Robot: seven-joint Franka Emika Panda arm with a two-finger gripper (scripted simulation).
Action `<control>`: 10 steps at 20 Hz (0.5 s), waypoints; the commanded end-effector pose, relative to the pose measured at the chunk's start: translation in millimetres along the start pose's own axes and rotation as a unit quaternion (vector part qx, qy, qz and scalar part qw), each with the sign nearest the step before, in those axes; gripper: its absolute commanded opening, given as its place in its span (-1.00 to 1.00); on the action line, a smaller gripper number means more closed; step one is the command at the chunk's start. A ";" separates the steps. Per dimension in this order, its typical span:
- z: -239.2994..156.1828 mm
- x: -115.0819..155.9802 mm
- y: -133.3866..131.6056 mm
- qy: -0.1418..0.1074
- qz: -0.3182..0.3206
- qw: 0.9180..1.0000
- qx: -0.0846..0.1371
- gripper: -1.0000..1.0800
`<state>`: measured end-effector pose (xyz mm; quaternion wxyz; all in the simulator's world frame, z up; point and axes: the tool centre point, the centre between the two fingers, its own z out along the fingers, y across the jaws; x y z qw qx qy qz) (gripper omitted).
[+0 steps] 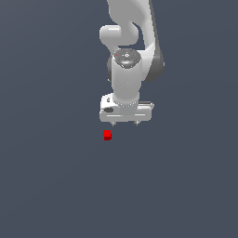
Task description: Pick up the red cube and move it to a goal position.
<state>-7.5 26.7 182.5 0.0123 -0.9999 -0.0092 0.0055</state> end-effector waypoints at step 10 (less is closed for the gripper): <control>21.0 -6.6 11.9 0.001 -0.004 1.000 -0.002 0.92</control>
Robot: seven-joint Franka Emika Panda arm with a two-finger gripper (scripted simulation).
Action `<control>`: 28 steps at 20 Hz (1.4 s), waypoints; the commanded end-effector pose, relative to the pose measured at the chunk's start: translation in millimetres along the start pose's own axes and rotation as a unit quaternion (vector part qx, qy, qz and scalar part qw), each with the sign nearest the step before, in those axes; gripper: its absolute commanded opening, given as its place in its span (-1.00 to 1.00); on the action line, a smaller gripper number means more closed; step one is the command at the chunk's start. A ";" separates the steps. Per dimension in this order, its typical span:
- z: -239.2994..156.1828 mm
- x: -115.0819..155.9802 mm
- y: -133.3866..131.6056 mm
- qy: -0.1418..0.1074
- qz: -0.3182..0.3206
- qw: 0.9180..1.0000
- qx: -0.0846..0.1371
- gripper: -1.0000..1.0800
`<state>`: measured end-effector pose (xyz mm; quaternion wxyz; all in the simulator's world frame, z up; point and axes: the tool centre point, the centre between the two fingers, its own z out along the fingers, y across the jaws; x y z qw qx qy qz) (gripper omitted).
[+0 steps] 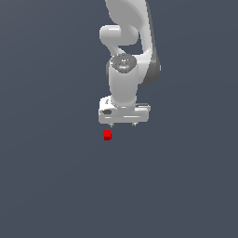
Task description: Pick up the red cube and move it to a goal position.
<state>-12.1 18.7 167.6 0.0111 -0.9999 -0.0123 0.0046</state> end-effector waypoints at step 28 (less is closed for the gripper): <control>146.0 -36.5 85.6 0.004 -0.026 1.000 -0.011 -1.00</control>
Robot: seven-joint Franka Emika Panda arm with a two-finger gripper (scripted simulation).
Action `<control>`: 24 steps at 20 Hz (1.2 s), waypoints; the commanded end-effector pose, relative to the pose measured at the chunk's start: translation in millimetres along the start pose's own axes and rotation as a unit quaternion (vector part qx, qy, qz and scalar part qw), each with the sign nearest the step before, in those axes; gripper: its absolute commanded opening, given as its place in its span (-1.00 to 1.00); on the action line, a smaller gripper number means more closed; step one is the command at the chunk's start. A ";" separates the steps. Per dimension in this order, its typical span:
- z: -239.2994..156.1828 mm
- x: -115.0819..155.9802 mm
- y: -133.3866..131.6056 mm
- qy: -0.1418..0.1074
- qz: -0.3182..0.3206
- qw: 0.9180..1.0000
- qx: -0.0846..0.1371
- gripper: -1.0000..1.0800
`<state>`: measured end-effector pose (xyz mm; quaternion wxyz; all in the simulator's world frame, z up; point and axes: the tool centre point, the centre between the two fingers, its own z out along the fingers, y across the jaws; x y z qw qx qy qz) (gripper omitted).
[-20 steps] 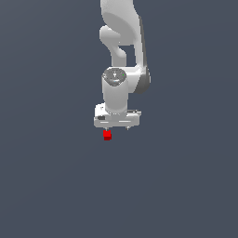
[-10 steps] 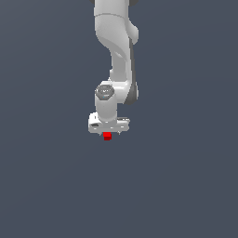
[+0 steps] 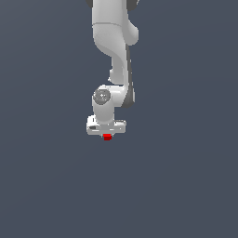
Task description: Pick up the red cube and move it to a goal position.
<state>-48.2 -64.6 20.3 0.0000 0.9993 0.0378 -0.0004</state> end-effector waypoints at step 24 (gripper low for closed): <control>-59.5 -4.1 0.2 0.000 0.000 1.000 0.000 -1.00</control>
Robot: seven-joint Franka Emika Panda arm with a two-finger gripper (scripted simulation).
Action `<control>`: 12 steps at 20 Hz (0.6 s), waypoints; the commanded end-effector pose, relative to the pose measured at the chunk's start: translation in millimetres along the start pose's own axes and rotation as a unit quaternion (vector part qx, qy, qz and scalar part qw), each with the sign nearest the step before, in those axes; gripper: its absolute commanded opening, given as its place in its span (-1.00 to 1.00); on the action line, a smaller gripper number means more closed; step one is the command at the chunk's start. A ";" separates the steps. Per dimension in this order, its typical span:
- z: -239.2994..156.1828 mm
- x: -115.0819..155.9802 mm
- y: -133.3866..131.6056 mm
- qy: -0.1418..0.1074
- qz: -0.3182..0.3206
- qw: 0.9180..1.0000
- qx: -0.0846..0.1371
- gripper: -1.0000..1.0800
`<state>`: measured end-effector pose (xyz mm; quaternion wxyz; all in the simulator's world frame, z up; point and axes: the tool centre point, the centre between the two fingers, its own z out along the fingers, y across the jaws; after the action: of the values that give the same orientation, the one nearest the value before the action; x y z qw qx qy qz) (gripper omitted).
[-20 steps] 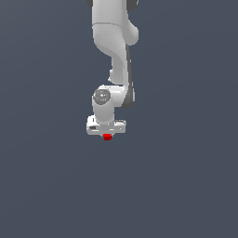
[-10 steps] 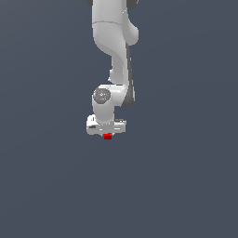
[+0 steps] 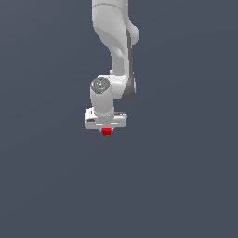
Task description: Pick up the red cube and move it to a goal position.
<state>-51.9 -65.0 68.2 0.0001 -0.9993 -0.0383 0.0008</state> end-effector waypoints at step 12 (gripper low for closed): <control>-139.0 -8.3 0.9 0.001 0.000 1.000 0.000 -1.00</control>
<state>-58.5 -66.4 189.3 0.0000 -0.9993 -0.0383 0.0000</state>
